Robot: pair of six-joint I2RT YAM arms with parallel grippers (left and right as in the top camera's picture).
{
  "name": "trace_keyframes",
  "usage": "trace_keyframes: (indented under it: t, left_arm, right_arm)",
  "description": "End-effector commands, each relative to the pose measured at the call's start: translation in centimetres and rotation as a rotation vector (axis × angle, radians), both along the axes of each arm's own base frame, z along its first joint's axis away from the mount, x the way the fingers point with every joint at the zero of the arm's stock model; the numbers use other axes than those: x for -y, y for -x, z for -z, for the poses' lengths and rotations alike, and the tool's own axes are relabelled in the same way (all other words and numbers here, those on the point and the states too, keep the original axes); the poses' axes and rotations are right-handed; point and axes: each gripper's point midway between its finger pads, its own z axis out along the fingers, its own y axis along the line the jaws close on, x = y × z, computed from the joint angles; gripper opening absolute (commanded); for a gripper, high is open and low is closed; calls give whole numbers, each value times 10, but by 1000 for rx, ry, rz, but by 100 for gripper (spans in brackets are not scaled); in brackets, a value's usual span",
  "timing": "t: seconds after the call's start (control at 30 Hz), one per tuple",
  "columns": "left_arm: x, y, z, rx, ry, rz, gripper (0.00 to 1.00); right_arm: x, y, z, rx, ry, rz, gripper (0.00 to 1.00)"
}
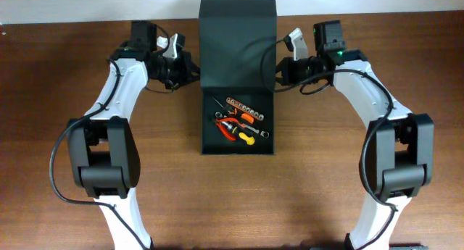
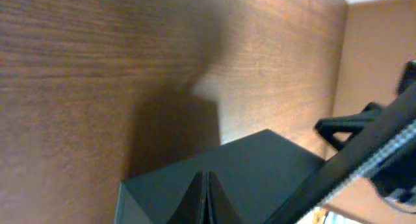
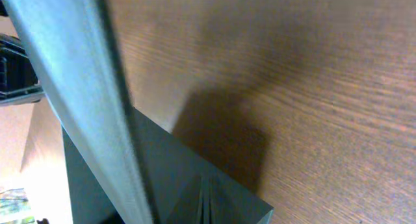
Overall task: Pack container
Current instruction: 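Fold the lid forward over the box with both grippers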
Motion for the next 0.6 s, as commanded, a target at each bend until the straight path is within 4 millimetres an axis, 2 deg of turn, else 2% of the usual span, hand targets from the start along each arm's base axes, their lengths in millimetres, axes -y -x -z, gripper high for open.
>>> trace_keyframes:
  t: [0.0, 0.27, 0.57]
  left_arm:
    - [10, 2, -16, 85, -25, 100, 2]
    - [1, 4, -9, 89, -106, 111, 2]
    - [-5, -3, -6, 111, -148, 95, 2]
  right_arm:
    - [-20, 7, -55, 119, -67, -74, 4]
    - [-18, 6, -58, 147, -43, -75, 4]
    - [-31, 12, -57, 162, -37, -119, 4]
